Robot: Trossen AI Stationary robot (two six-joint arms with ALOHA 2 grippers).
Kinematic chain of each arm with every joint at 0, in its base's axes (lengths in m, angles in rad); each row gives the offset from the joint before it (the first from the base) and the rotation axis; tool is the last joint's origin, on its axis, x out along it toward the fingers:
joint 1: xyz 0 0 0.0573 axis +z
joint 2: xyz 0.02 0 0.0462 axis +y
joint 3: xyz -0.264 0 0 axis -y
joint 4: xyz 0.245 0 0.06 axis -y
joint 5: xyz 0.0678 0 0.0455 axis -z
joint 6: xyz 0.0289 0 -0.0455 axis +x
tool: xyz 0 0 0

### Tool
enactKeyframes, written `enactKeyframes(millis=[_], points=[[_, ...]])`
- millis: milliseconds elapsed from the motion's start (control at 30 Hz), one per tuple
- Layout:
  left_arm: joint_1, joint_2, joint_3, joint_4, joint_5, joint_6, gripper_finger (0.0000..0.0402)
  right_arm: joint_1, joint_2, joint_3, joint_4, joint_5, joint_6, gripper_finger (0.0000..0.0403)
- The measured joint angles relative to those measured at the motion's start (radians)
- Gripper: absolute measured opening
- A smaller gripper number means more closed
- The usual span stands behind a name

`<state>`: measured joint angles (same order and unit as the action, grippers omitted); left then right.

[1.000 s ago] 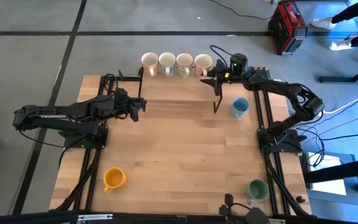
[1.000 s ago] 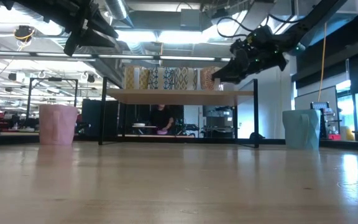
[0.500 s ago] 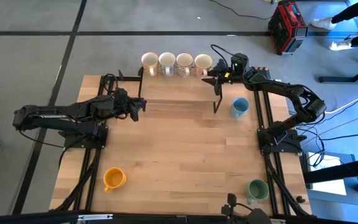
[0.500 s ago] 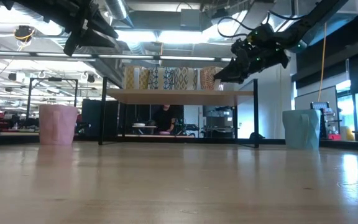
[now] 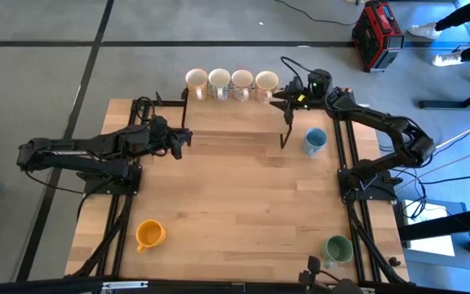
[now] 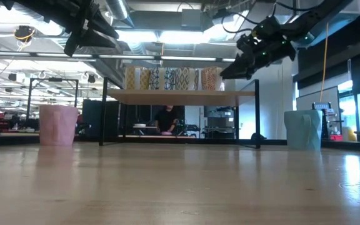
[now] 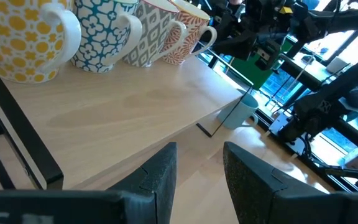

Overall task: Place coffee mugs
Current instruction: Put the pink mug on the shelf

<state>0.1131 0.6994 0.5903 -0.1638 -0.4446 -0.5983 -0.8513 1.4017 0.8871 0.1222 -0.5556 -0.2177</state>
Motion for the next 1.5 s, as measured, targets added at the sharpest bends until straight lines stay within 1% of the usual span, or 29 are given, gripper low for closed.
enactKeyframes(millis=[167,333,433,500,567,633,733,800,867,933,1033,1133,1233,1333,1433,1500], points=[[0.000,0.000,0.000,0.000,-0.004,0.000,0.0125,0.000,-0.053,0.000,-0.085,0.041,-0.037,0.0143],[0.000,0.000,0.000,0.000,-0.015,0.000,0.0126,0.000,-0.126,0.000,-0.177,0.051,-0.042,0.0143],[0.000,0.000,0.000,0.000,-0.015,0.000,0.0138,0.000,-0.179,0.000,-0.230,0.050,-0.041,0.0143],[0.000,0.000,0.001,-0.004,-0.011,0.000,0.0152,0.003,-0.213,0.000,-0.257,0.047,-0.011,0.0143],[0.001,0.000,0.001,-0.011,0.006,0.000,0.0169,0.023,-0.237,0.000,-0.273,0.044,0.028,0.0143],[0.001,0.000,0.001,-0.011,0.038,0.012,0.0184,0.056,-0.258,0.000,-0.300,0.043,0.031,0.0143],[0.007,-0.011,0.001,-0.016,0.103,0.060,0.0195,0.129,-0.289,0.000,-0.326,0.060,0.051,0.0143],[0.017,-0.028,0.007,-0.030,0.129,0.088,0.0196,0.199,-0.302,0.000,-0.338,0.100,0.082,0.0143],[0.031,-0.032,0.034,-0.100,0.146,0.112,0.0195,0.271,-0.311,0.000,-0.344,0.163,0.124,0.0143],[0.047,-0.032,0.077,-0.216,0.171,0.133,0.0195,0.344,-0.316,0.000,-0.342,0.237,0.175,0.0143],[0.078,-0.032,0.163,-0.438,0.197,0.136,0.0195,0.449,-0.312,0.000,-0.339,0.368,0.250,0.0143],[0.102,-0.032,0.225,-0.657,0.187,0.134,0.0194,0.540,-0.290,0.000,-0.315,0.510,0.298,0.0143],[0.132,-0.032,0.230,-0.782,0.161,0.095,0.0194,0.604,-0.264,0.000,-0.264,0.605,0.358,0.0143],[0.172,-0.024,0.194,-0.820,0.159,0.079,0.0194,0.650,-0.238,0.000,-0.229,0.655,0.438,0.0143],[0.217,0.006,0.152,-0.812,0.175,0.118,0.0194,0.697,-0.222,0.000,-0.208,0.695,0.524,0.0143],[0.250,0.047,0.133,-0.801,0.174,0.143,0.0194,0.724,-0.214,0.000,-0.206,0.699,0.553,0.0143]])
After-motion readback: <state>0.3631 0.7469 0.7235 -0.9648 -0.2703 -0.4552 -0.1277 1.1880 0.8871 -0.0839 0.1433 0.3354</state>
